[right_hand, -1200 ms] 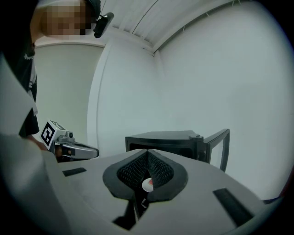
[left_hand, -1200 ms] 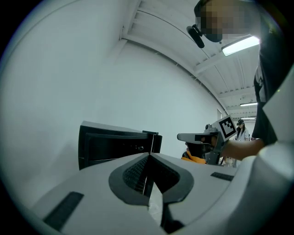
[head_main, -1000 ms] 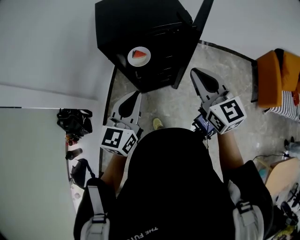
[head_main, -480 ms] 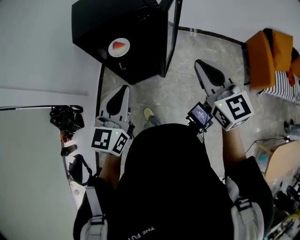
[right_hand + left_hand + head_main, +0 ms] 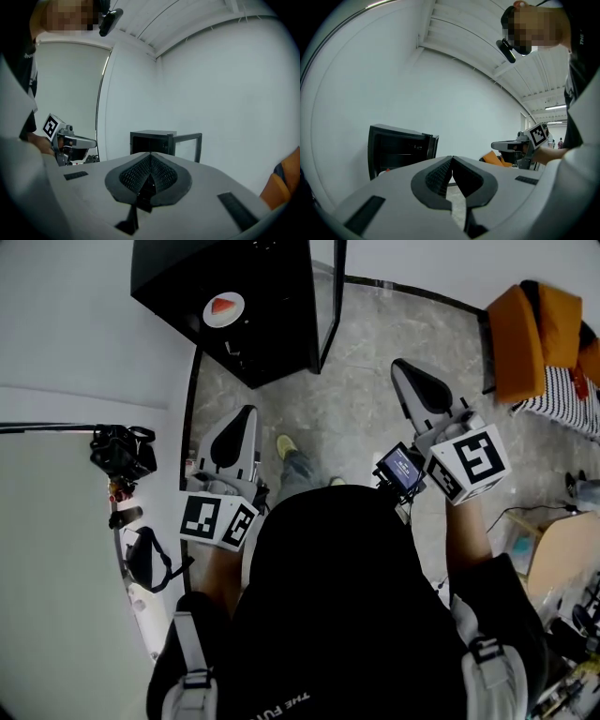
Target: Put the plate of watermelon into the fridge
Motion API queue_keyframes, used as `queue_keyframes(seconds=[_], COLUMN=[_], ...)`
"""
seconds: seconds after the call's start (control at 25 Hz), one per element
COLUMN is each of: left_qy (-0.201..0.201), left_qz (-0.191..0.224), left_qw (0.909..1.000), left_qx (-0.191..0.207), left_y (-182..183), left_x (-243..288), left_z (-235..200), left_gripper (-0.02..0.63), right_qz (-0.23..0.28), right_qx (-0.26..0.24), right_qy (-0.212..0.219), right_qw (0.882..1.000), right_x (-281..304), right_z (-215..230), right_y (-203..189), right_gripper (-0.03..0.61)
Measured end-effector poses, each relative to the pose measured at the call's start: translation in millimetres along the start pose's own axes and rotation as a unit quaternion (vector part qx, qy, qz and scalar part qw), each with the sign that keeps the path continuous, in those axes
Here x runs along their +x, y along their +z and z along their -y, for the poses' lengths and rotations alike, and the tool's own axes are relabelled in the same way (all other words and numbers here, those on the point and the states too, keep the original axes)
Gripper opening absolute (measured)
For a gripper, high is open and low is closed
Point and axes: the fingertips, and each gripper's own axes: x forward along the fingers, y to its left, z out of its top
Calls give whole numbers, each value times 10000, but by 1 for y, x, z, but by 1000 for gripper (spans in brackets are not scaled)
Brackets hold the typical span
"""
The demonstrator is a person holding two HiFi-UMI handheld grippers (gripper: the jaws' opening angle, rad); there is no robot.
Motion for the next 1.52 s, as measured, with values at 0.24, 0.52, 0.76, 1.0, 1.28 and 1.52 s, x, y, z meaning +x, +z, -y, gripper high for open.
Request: queue_keyframes(seconds=[0.24, 0.52, 0.76, 1.0, 1.28, 1.52], left_qy=[105, 112, 119, 64, 140, 141], left_qz=[73, 81, 66, 85, 89, 104], left_qw=[9999, 9999, 9999, 9999, 9999, 9998], left_qx=[-57, -15, -68, -26, -43, -59], left_y=[-9, -17, -21, -19, -20, -21], left_x=[-31, -57, -68, -72, -80, -86], left_z=[36, 69, 73, 75, 69, 65], left_gripper=[12, 12, 12, 12, 12, 12], right_qz=[63, 41, 40, 52, 14, 11], right_qx=[46, 80, 20, 61, 79, 79], right_qy=[146, 234, 237, 202, 326, 355], right_qw=[9999, 9997, 9997, 9998, 9994, 9993], right_x=[-38, -69, -75, -76, -67, -64], right_z=[-20, -40, -48, -52, -65, -73], right_y=[-18, -34, -35, -35, -39, -39], right_gripper=[12, 12, 12, 12, 12, 12])
